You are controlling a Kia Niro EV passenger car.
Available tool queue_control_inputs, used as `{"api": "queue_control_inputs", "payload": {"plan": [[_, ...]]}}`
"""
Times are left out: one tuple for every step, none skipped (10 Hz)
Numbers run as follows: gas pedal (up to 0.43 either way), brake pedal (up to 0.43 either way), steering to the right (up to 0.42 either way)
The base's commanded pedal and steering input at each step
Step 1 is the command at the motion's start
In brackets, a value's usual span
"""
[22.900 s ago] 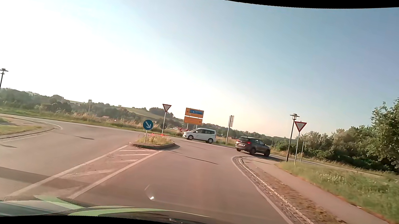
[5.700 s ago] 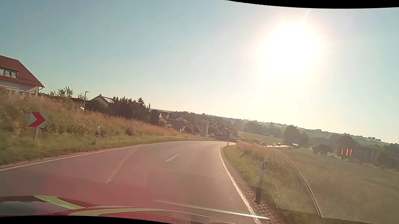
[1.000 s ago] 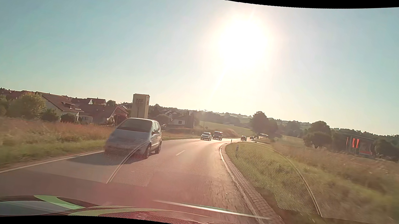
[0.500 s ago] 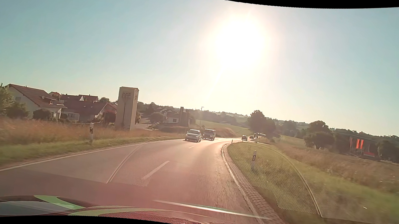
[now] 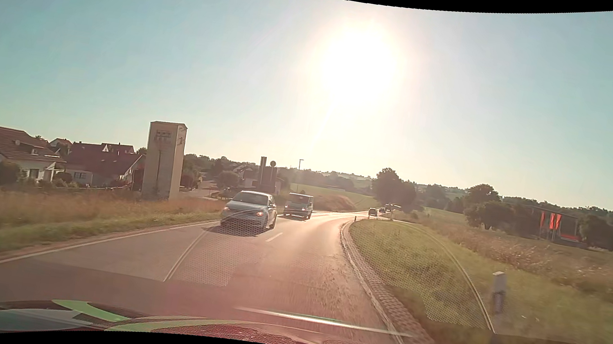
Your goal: Follow the waypoints while adhering to traffic rules and regulations
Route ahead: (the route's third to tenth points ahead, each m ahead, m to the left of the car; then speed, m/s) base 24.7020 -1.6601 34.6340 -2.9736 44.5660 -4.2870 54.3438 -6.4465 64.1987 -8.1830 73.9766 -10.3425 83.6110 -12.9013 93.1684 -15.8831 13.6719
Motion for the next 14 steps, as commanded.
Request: {"api": "queue_control_inputs", "payload": {"plan": [[0.079, 0.0, 0.019], [0.079, 0.0, 0.018], [0.079, 0.0, 0.018], [0.079, 0.0, 0.018], [0.079, 0.0, 0.018], [0.079, 0.0, 0.015], [0.079, 0.0, 0.011], [0.079, 0.0, 0.008], [0.079, 0.0, 0.007], [0.079, 0.0, 0.008], [0.079, 0.0, 0.007], [0.079, 0.0, 0.008], [0.079, 0.0, 0.01], [0.079, 0.0, 0.013]]}}
